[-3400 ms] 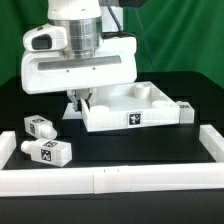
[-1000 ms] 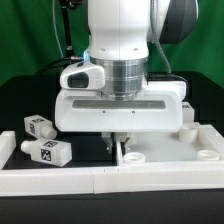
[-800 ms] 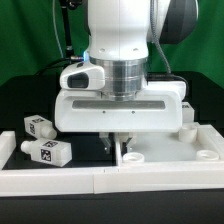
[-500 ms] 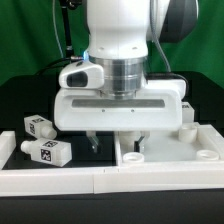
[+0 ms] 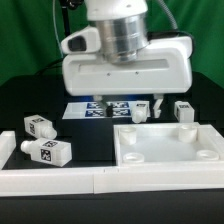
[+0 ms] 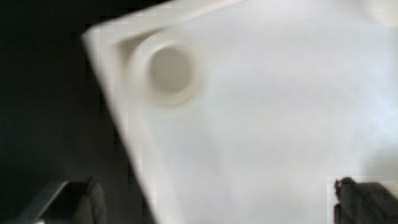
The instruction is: Assemble one leg
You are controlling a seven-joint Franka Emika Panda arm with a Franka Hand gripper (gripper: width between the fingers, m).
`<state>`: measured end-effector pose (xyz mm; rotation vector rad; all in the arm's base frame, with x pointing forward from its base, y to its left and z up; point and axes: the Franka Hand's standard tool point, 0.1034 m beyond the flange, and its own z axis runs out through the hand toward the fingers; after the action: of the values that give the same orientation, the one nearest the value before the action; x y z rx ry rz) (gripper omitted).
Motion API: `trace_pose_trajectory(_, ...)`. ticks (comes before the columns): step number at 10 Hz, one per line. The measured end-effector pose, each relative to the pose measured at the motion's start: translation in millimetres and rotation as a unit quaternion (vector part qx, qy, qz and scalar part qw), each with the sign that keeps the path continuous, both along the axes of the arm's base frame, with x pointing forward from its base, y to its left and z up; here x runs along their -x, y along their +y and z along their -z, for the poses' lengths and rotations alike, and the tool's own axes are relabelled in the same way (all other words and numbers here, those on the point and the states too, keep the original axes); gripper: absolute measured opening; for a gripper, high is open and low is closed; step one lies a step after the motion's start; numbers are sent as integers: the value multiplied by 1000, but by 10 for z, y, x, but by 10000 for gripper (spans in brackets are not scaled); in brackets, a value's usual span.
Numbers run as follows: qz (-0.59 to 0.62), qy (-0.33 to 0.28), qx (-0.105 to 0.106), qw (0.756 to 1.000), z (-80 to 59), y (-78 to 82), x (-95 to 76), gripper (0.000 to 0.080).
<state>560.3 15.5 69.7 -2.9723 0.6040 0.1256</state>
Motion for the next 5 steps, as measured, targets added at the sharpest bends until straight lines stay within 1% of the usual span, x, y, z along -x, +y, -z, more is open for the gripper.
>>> trace_pose_trajectory(1,16,-2,2,1000,-36,187,-15,649)
trace_pose_trajectory(3,24,2,0,1000,-13,144,-3,649)
trace_pose_trajectory(4,23,10,-2,1000,-17,164,6,649)
trace_pose_trajectory(5,6,14,-1,1000,-30,295,15,649)
